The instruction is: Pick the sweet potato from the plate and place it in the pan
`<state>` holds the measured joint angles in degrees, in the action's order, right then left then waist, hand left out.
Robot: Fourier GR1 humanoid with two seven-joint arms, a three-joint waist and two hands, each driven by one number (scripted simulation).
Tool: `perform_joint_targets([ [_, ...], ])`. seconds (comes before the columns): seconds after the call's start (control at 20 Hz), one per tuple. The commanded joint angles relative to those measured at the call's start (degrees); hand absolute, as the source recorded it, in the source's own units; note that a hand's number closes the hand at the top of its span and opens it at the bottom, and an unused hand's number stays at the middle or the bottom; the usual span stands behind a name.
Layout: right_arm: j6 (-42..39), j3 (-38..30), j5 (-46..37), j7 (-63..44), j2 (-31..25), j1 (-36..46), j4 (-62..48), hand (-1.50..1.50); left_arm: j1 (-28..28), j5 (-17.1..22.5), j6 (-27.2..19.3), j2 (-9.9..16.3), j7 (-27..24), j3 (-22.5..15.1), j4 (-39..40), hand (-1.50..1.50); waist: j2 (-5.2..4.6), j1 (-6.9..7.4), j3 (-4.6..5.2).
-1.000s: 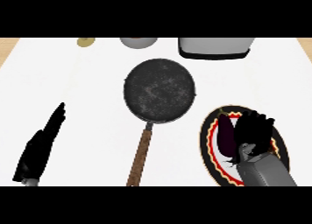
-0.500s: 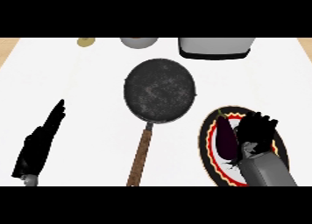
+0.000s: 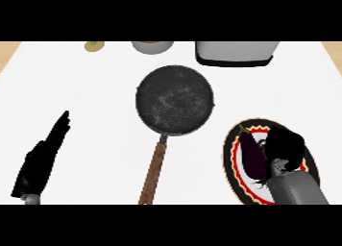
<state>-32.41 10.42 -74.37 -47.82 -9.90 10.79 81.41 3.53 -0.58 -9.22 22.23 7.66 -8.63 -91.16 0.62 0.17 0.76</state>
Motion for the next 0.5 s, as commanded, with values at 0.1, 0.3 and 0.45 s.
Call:
perform_joint_targets([
  [0.1,1.94,-5.63,7.33,6.29,0.86,-2.16,0.26,1.50,0.59,0.34,1.18,-0.01,0.22,1.35,-0.87,0.00,-0.63,-0.18,-0.80],
  [0.3,-5.13,-14.17,20.13,12.01,2.83,-0.64,5.48,1.50,3.23,-0.19,-0.03,-0.81,-1.79,1.08,-1.18,0.00,-0.32,-0.69,-0.77],
  [0.45,-5.35,-14.16,20.83,13.89,0.78,-4.92,10.29,1.50,1.16,-0.91,0.70,-1.13,-0.75,1.17,-0.56,0.00,-0.44,-0.76,-0.76],
])
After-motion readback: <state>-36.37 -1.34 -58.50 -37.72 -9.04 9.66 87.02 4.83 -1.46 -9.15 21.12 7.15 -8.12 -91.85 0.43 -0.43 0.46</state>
